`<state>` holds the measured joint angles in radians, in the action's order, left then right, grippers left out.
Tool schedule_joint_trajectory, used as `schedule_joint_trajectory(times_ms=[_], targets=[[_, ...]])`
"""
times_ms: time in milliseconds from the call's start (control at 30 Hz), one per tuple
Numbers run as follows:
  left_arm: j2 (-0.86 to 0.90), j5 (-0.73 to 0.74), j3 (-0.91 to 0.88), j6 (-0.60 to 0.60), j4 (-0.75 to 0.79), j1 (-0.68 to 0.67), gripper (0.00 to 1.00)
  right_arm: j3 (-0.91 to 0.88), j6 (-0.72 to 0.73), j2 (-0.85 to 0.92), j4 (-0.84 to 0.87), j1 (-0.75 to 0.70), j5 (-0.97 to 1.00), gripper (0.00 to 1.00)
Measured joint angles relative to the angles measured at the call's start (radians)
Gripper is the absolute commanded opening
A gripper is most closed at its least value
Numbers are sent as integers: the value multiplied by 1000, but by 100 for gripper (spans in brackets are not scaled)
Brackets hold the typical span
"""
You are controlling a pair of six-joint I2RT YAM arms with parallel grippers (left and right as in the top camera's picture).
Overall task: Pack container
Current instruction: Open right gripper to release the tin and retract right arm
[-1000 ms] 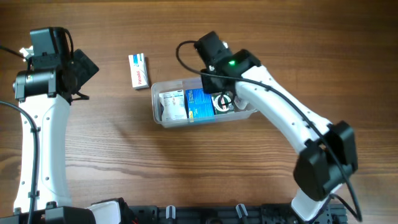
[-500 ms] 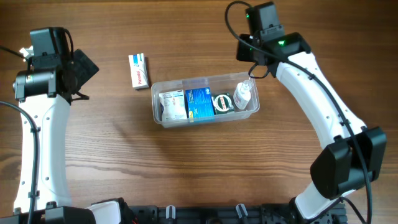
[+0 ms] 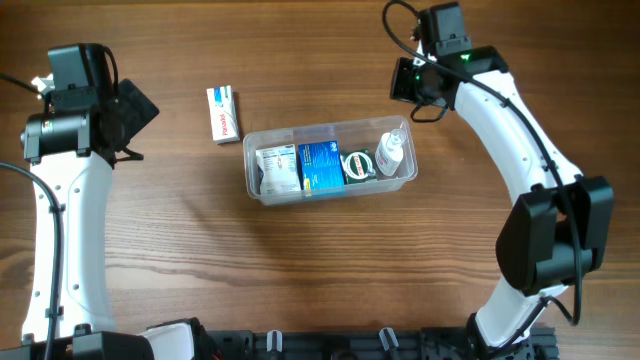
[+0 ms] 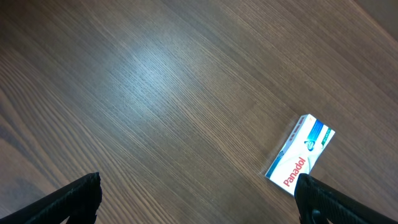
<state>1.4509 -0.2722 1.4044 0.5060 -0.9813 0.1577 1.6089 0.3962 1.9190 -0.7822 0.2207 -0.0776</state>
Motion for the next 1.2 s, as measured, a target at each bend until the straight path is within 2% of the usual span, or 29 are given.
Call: schedule_joint_trajectory(times_ms=[400, 1200], targets=[[0, 0, 0, 0, 0, 0, 100, 0, 0, 61, -70, -23, -43, 4], [0, 0, 0, 0, 0, 0, 100, 2, -62, 61, -218, -42, -40, 4]])
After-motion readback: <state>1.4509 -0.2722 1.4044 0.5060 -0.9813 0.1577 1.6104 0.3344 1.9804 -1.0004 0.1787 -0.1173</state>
